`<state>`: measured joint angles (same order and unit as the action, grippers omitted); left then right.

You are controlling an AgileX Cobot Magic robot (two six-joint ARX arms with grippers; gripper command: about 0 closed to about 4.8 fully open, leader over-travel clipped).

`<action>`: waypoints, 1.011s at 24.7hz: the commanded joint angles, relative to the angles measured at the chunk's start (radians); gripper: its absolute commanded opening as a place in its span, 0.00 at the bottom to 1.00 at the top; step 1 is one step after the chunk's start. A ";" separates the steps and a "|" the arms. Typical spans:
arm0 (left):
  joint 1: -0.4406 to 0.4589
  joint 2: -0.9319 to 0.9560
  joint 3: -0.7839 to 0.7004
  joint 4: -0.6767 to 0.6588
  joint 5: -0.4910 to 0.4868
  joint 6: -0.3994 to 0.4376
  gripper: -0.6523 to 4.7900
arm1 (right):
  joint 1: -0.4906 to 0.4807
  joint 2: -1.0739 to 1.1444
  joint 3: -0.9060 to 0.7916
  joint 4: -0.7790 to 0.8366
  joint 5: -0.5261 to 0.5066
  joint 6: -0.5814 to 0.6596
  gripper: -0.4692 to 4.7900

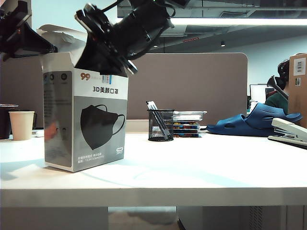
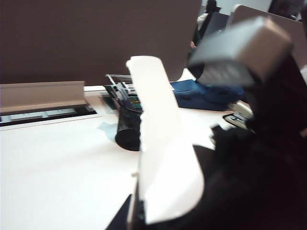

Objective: Put the mask into the mask box.

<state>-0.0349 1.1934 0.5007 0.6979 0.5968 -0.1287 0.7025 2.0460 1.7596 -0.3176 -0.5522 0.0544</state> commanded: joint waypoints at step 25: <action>0.000 -0.002 0.005 0.044 -0.035 0.001 0.12 | -0.036 -0.125 0.003 -0.188 -0.049 -0.004 0.19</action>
<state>-0.0353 1.1934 0.5007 0.7216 0.5606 -0.1284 0.6643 1.9278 1.7596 -0.4946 -0.5625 0.0521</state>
